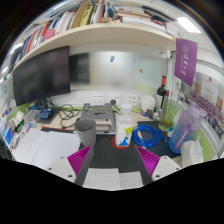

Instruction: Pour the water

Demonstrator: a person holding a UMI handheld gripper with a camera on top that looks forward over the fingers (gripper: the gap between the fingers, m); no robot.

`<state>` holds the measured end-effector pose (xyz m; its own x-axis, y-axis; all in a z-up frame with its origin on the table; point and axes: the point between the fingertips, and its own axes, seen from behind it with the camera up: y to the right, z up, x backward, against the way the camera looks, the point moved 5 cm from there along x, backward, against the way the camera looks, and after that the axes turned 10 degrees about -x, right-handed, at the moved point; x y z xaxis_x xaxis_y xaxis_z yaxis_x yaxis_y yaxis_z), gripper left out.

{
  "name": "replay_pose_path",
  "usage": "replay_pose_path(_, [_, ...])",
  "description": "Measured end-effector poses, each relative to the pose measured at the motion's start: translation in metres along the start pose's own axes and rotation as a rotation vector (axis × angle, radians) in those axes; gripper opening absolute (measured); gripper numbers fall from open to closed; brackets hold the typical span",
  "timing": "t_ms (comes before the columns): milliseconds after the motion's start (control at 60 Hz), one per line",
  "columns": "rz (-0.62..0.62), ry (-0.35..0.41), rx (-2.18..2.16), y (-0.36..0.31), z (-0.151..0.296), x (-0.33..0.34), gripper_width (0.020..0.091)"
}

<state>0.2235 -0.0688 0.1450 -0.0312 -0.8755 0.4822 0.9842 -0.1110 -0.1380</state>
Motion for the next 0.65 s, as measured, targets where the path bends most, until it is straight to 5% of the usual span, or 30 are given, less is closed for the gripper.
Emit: replay_pose_path(650, [-0.065,0.125,-0.03,-0.047,0.06,0.081,0.0827])
